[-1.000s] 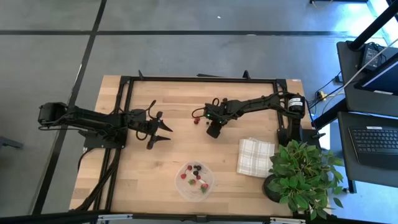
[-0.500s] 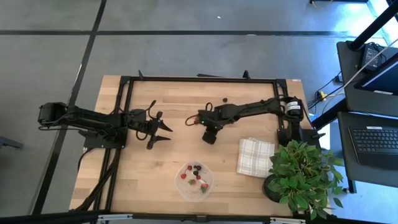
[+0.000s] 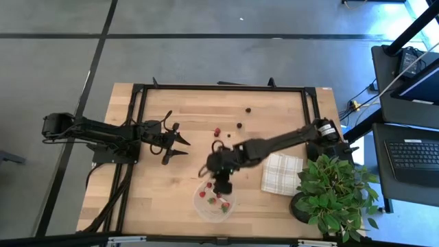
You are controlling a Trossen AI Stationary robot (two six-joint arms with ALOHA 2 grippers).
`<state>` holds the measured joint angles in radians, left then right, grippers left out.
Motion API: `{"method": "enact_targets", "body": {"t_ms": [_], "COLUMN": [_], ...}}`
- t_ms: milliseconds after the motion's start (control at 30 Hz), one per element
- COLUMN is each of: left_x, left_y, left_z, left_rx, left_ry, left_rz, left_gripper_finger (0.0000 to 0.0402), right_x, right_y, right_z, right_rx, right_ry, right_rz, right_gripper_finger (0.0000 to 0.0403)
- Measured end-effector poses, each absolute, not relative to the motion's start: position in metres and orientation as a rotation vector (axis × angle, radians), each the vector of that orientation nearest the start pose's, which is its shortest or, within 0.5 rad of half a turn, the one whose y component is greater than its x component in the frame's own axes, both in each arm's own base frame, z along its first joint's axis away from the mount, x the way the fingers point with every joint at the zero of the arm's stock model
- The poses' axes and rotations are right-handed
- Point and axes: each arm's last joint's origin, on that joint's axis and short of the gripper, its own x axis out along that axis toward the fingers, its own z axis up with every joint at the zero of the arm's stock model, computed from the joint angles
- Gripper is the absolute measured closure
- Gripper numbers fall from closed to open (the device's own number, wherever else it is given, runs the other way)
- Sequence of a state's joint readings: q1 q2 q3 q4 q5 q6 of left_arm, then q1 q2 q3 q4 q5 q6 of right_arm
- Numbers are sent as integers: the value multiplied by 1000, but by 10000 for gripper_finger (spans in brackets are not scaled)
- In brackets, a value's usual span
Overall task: Pick and placing Produce into tupperware
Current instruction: Put the red strawberry in the bottom transparent bin
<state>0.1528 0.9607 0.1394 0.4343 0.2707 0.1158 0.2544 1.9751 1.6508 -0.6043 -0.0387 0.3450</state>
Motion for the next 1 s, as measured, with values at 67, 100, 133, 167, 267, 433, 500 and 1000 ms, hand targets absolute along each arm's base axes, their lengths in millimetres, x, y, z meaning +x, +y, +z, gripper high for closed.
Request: {"method": "enact_targets", "body": {"t_ms": [67, 100, 133, 167, 267, 433, 500, 1000], "left_x": [167, 167, 167, 167, 167, 167, 167, 168], "left_y": [18, 18, 18, 18, 18, 18, 18, 21], "left_z": [145, 145, 145, 145, 145, 145, 145, 145], "left_rx": [33, 33, 33, 33, 33, 33, 33, 52], "left_ry": [371, 371, 371, 371, 371, 371, 371, 380], "left_rz": [-138, -138, -138, -138, -138, -138, -138, -38], "left_gripper_finger": [217, 217, 217, 217, 217, 217, 217, 217], "right_x": [417, 415, 413, 412, 409, 408, 409, 417], "right_y": [125, 132, 138, 142, 151, 158, 159, 163], "right_z": [250, 250, 250, 250, 250, 248, 241, 209], "right_rx": [169, 144, 130, 124, 147, 182, 190, 175], "right_ry": [932, 928, 926, 926, 931, 938, 953, 1032], "right_rz": [167, 190, 200, 204, 202, 190, 184, 165], "right_gripper_finger": [299, 299, 299, 300, 301, 302, 303, 303]}}
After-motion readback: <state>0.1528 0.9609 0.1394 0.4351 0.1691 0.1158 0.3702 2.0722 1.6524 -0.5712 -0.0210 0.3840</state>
